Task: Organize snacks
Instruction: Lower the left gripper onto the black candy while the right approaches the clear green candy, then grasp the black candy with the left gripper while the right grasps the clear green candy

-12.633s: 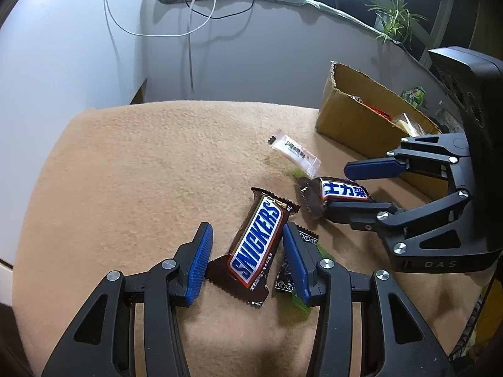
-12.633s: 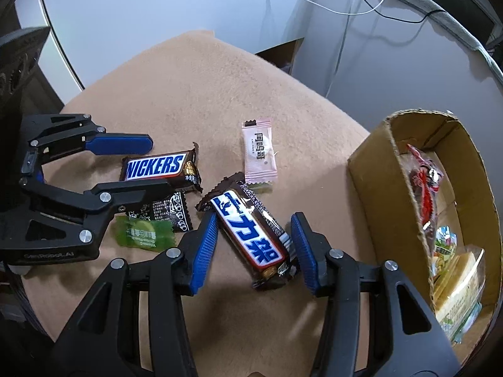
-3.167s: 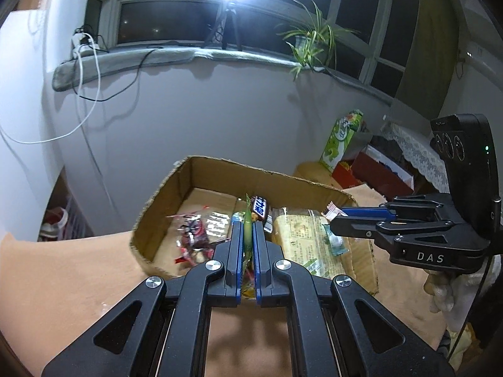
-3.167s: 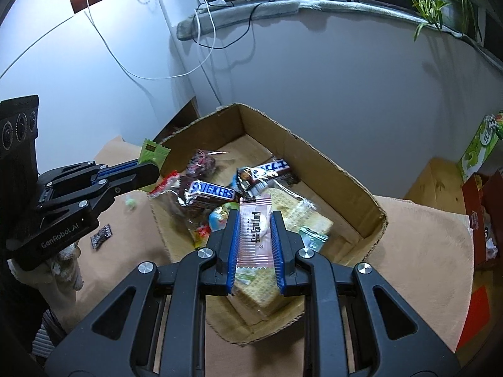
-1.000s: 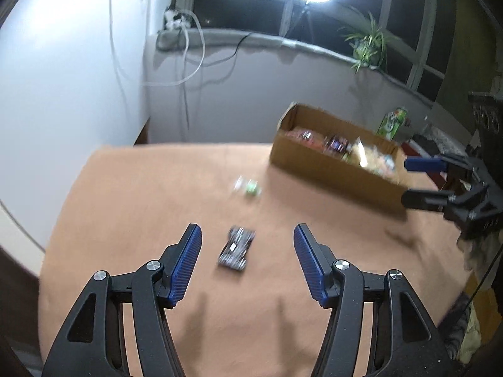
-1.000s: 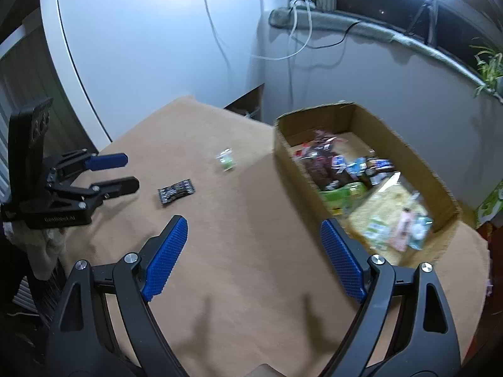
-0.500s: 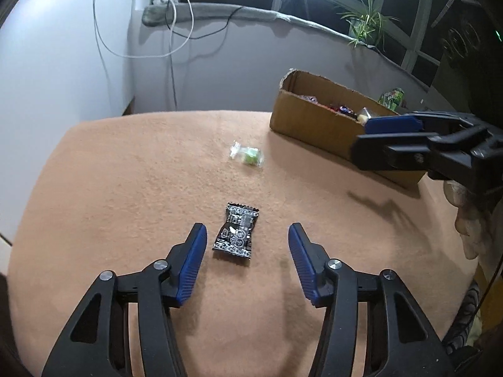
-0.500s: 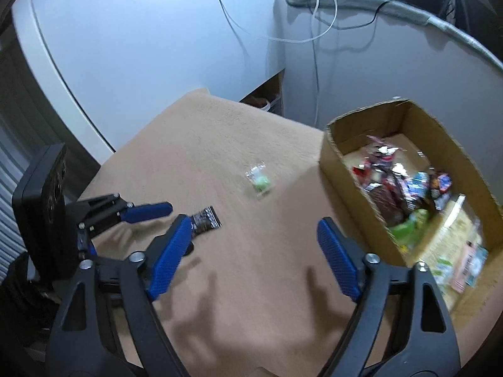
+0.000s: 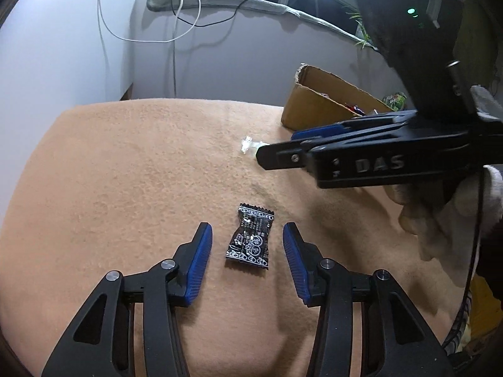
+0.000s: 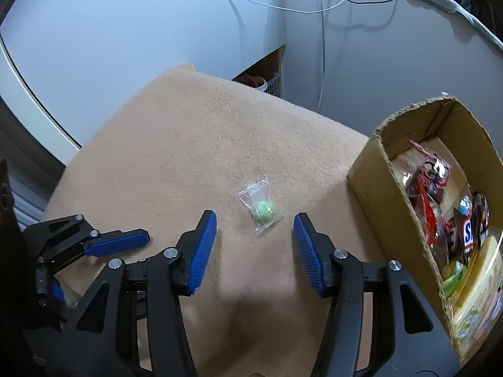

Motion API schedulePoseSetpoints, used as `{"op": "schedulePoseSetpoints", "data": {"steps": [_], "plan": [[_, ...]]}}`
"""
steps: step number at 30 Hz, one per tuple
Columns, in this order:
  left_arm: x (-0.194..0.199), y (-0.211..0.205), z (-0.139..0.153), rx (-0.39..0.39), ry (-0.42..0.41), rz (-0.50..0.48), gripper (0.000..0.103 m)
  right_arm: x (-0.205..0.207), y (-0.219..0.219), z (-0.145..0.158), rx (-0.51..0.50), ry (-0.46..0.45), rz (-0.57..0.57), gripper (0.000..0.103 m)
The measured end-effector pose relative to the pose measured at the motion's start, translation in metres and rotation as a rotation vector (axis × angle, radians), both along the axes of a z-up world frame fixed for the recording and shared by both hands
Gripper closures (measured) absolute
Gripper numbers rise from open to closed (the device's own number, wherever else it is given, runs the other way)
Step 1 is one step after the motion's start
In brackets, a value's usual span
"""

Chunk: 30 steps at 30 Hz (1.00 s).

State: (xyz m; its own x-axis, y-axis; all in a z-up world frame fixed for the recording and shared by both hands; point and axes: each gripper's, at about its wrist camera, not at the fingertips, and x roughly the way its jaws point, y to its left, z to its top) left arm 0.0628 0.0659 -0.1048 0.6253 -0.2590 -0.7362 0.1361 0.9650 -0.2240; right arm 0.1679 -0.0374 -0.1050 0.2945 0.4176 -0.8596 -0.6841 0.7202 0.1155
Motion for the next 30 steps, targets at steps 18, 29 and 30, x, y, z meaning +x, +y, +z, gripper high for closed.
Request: {"op": "schedulePoseSetpoints", "data": {"steps": [18, 29, 30], "plan": [[0.007, -0.011, -0.009, 0.087, 0.030, -0.006, 0.068, 0.006, 0.021, -0.016, -0.093, -0.045, 0.035, 0.076], [0.007, -0.008, -0.009, 0.085, 0.023, 0.015, 0.078, -0.004, 0.010, -0.011, -0.066, -0.044, 0.006, 0.080], [0.007, -0.008, -0.009, 0.082, 0.021, 0.016, 0.078, -0.005, 0.007, -0.009, -0.057, -0.045, -0.001, 0.080]]}}
